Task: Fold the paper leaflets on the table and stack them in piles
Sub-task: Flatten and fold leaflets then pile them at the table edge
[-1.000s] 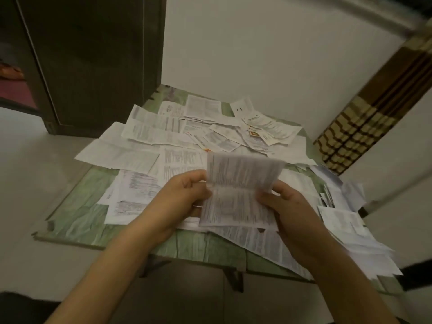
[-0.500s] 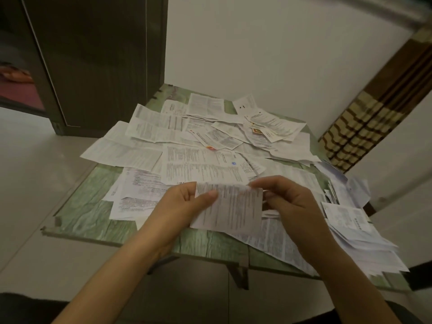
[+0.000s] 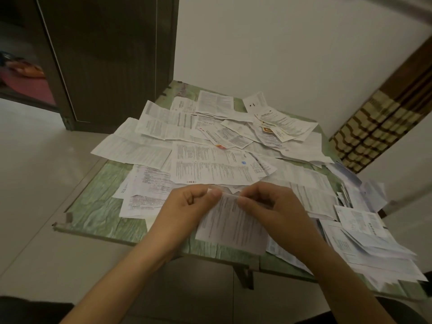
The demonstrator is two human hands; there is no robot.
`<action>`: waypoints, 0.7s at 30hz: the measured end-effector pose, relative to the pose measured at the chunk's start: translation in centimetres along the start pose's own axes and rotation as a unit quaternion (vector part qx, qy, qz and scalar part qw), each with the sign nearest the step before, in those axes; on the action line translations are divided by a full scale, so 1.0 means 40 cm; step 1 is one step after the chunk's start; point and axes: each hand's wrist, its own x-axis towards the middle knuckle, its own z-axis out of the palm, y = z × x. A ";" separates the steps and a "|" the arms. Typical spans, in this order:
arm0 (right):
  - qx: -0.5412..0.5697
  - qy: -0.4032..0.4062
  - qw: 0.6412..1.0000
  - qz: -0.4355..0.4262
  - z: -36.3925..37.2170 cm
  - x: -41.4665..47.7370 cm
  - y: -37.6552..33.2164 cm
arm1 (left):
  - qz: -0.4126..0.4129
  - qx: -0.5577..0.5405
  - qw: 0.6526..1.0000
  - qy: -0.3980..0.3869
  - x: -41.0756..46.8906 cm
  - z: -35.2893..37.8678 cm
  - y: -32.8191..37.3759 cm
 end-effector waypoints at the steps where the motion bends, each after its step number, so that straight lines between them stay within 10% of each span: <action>1: -0.015 -0.002 1.000 -0.003 0.002 0.000 -0.002 | 0.006 0.002 1.000 0.009 -0.002 0.003 0.001; 21: 0.028 0.052 0.998 0.038 -0.002 0.013 0.000 | -0.029 -0.041 0.996 0.074 0.010 -0.048 0.034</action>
